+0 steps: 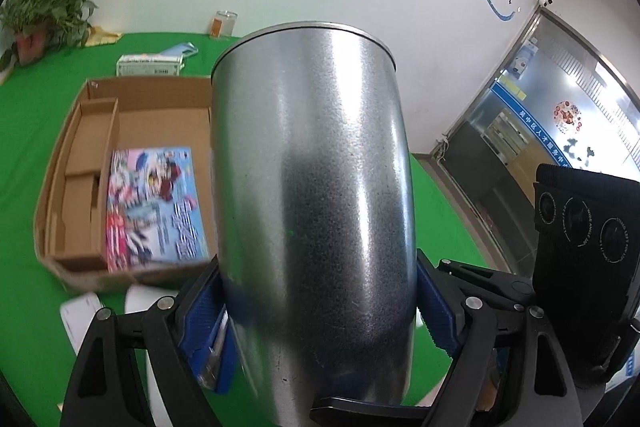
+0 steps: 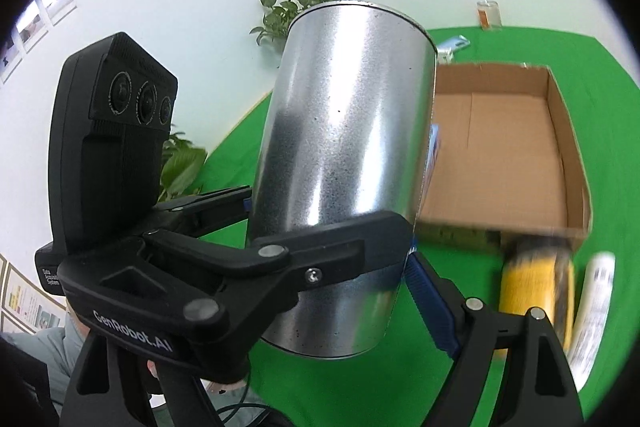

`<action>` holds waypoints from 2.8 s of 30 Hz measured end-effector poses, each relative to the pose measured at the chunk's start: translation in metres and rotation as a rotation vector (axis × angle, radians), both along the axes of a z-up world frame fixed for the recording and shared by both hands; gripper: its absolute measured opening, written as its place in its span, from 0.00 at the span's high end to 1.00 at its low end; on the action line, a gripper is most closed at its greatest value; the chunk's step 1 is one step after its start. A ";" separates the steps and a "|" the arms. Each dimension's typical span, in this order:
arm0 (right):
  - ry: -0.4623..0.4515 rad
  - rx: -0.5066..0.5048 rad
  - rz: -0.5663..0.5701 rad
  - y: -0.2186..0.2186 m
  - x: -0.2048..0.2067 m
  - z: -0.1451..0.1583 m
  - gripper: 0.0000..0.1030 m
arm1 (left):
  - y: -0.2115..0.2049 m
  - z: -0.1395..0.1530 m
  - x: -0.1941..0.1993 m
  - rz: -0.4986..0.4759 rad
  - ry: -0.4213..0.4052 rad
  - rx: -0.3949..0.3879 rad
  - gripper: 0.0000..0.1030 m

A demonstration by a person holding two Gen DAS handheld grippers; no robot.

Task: Organize rigid objects
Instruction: 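Carry the silver can upright with both grippers over the open box, then lower the silver can into the box beside the game box, then open both grippers and withdraw them from the box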

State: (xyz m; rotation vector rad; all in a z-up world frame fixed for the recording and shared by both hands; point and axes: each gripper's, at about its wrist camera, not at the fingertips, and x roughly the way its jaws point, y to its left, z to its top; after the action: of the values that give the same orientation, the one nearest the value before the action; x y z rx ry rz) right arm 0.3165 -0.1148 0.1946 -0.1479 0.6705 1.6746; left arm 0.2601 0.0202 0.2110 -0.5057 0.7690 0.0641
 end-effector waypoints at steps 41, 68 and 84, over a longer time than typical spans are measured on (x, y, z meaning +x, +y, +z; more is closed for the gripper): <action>0.133 -0.417 0.022 0.152 0.111 -0.084 0.20 | 0.100 -0.153 0.193 0.018 0.419 -0.259 0.18; 0.199 -0.429 -0.045 0.153 0.117 -0.089 0.16 | 0.119 -0.086 0.112 0.227 0.116 0.042 0.09; -0.039 -0.159 -0.309 0.071 0.074 -0.059 0.16 | 0.066 -0.039 -0.066 0.482 -0.052 0.439 0.00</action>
State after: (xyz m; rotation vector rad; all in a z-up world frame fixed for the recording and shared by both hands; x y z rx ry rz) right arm 0.3907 -0.0438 0.1356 -0.1798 0.7567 1.3197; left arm 0.1944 0.0857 0.1719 -0.2617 0.5463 0.6517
